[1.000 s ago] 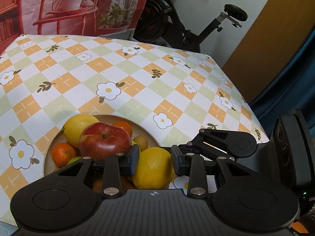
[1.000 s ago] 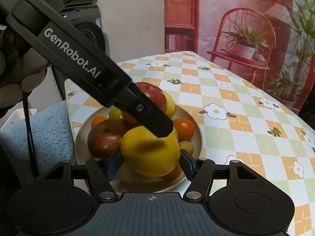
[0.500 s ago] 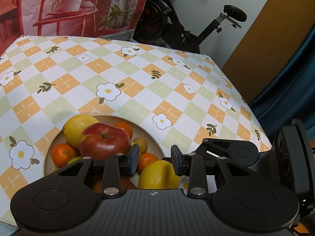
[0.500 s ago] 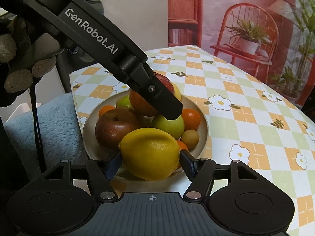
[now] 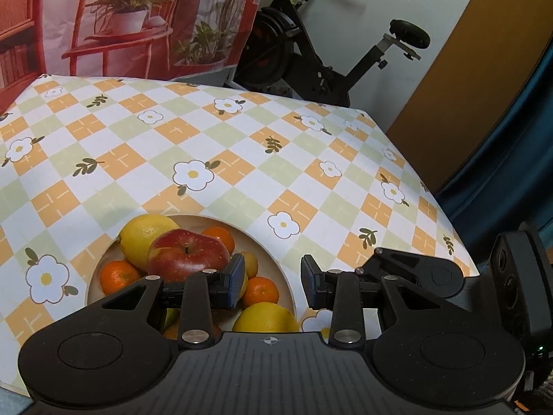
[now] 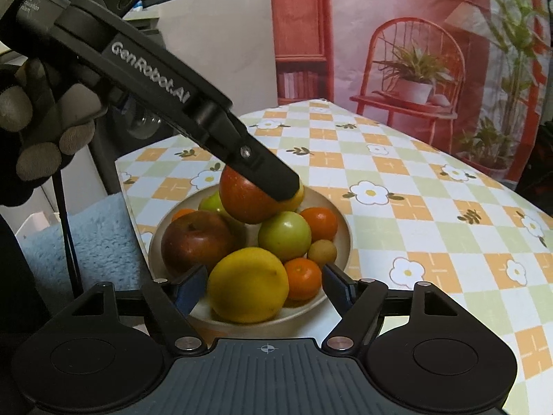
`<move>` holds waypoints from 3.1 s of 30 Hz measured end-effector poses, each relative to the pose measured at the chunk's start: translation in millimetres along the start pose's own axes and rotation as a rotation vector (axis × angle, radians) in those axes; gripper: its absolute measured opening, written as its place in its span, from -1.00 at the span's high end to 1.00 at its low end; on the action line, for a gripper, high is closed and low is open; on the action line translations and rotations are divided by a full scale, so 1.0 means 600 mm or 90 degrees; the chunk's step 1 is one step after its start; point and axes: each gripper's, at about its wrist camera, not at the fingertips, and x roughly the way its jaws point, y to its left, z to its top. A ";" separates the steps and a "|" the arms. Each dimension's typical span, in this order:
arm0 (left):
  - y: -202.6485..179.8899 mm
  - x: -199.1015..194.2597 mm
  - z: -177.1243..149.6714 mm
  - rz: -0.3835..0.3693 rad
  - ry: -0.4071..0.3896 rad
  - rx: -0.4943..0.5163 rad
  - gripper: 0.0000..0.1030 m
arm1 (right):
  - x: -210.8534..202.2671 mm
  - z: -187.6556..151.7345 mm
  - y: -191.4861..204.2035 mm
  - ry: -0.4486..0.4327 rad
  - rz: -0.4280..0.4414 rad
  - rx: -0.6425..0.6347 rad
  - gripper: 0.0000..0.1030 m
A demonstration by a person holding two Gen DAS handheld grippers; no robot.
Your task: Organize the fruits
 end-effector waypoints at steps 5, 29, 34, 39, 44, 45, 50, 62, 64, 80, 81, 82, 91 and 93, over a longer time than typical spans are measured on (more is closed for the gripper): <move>0.004 -0.008 -0.003 0.006 -0.006 -0.003 0.27 | -0.005 -0.003 0.000 -0.007 -0.009 0.013 -0.35; -0.039 -0.212 0.013 0.171 -0.240 0.077 -0.93 | -0.222 0.088 -0.030 -0.215 -0.220 0.224 -0.99; -0.056 -0.260 0.005 0.170 -0.283 0.075 -1.00 | -0.268 0.105 -0.001 -0.246 -0.236 0.243 -0.99; -0.081 -0.291 -0.013 0.194 -0.316 0.077 -1.00 | -0.293 0.102 0.035 -0.258 -0.266 0.255 -0.99; -0.096 -0.302 -0.035 0.213 -0.315 0.083 -1.00 | -0.302 0.095 0.064 -0.259 -0.280 0.254 -0.99; -0.097 -0.302 -0.039 0.219 -0.315 0.084 -1.00 | -0.303 0.095 0.072 -0.259 -0.284 0.251 -0.99; -0.101 -0.311 -0.058 0.245 -0.324 0.090 -1.00 | -0.299 0.095 0.100 -0.256 -0.320 0.228 -0.99; -0.107 -0.304 -0.075 0.266 -0.321 0.097 -1.00 | -0.280 0.091 0.114 -0.223 -0.346 0.230 -0.99; -0.109 -0.305 -0.078 0.269 -0.324 0.097 -1.00 | -0.279 0.090 0.114 -0.220 -0.348 0.230 -0.99; -0.116 -0.309 -0.088 0.270 -0.343 0.094 -1.00 | -0.279 0.089 0.114 -0.215 -0.350 0.230 -0.99; -0.115 -0.309 -0.088 0.270 -0.342 0.092 -1.00 | -0.279 0.089 0.114 -0.215 -0.350 0.230 -0.99; -0.115 -0.309 -0.088 0.270 -0.342 0.091 -1.00 | -0.278 0.088 0.115 -0.214 -0.350 0.230 -0.99; -0.117 -0.311 -0.087 0.270 -0.342 0.091 -1.00 | -0.279 0.089 0.115 -0.215 -0.350 0.230 -0.99; -0.117 -0.311 -0.088 0.270 -0.342 0.091 -1.00 | -0.279 0.089 0.114 -0.215 -0.350 0.230 -0.99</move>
